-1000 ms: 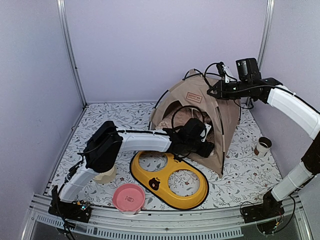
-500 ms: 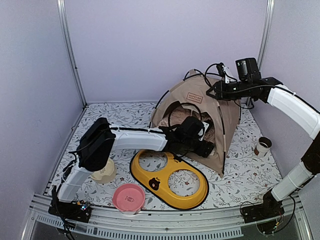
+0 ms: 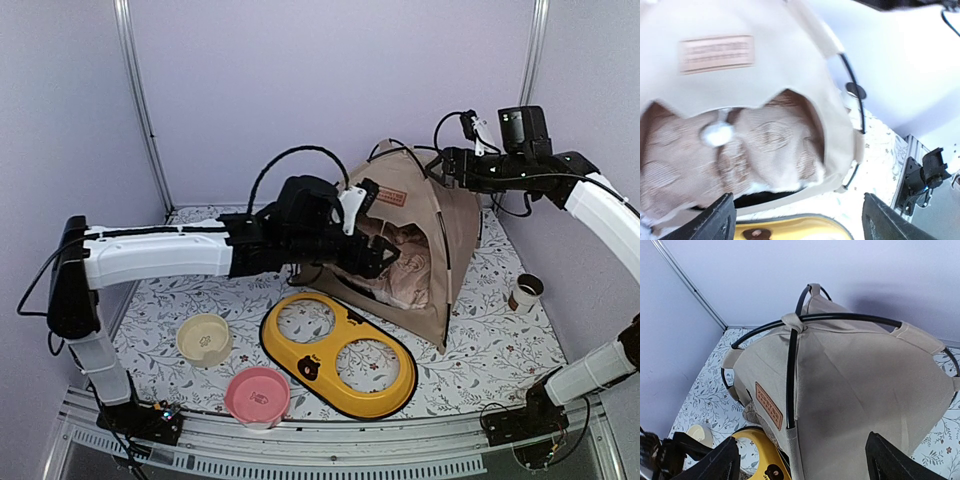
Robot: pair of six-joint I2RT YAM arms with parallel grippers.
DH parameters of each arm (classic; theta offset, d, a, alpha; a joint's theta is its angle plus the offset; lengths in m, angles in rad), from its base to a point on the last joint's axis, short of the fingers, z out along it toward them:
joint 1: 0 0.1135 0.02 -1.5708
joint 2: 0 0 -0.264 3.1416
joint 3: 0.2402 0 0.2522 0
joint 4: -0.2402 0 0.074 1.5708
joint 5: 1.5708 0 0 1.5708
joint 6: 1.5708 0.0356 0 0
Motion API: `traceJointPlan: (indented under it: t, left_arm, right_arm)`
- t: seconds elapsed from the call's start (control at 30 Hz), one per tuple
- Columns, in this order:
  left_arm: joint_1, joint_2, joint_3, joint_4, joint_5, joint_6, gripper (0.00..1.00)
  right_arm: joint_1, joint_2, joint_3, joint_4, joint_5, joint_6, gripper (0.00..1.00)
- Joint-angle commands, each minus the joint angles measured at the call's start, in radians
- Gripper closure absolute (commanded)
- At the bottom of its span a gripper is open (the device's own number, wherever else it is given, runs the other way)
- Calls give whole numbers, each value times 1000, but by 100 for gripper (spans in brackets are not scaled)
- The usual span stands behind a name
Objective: Set up the pet tent
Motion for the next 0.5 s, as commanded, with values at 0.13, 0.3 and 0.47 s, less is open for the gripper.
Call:
traceJointPlan:
  t: [0.13, 0.3, 0.47]
  left_arm:
    - [243, -298, -274, -8, -16, -83, 18]
    - [392, -312, -343, -9, 89, -50, 21]
    - [443, -215, -320, 28, 190, 43, 23]
  right_arm:
    - [72, -156, -33, 13, 91, 63, 13]
    - [197, -166, -94, 72, 117, 105, 15]
    - [336, -119, -183, 193, 128, 162, 20]
